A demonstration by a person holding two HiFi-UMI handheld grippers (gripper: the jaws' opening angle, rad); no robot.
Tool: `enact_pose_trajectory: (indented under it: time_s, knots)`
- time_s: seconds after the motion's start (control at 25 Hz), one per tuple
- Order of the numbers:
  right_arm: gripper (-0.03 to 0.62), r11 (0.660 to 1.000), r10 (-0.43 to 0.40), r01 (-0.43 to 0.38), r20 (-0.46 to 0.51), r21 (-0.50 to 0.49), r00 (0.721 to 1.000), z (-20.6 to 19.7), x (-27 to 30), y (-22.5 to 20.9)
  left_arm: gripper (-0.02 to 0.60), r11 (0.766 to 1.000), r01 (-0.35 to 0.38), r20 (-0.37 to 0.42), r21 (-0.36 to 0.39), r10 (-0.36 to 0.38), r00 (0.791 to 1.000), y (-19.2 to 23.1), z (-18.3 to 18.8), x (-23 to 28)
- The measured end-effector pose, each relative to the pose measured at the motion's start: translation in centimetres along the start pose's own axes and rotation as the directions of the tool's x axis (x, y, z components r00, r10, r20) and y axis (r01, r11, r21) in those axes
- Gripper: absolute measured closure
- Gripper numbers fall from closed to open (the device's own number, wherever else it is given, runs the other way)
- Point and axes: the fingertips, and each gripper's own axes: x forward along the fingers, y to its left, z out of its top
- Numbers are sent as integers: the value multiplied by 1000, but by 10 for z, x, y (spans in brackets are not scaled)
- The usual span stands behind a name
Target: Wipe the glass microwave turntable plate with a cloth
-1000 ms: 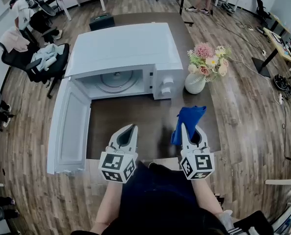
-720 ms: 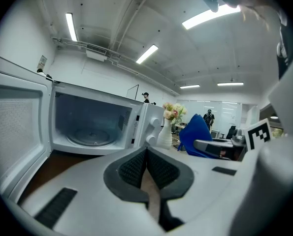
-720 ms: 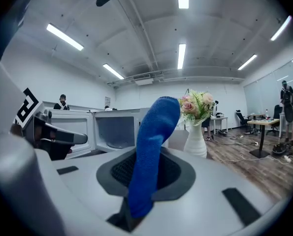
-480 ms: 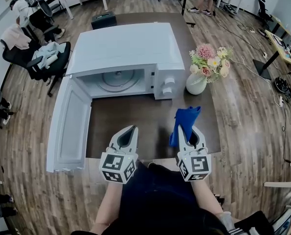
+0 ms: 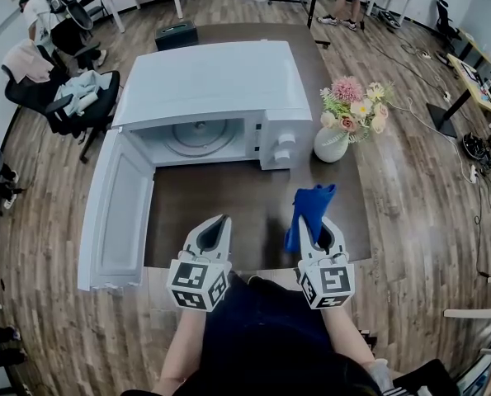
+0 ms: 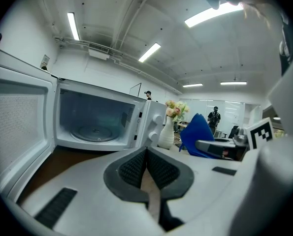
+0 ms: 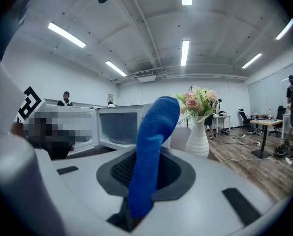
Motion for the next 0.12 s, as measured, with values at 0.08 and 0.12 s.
enact_pose_trajectory:
  time_s: [0.08, 0.12]
  knots:
    - [542, 1000, 9, -9, -8, 8, 1000, -3, 0, 0, 577, 1000, -2, 0, -2, 2, 1000, 0, -1, 0]
    - [542, 1000, 14, -14, -12, 12, 1000, -4, 0, 1, 577, 1000, -3, 0, -3, 3, 1000, -1, -1, 0]
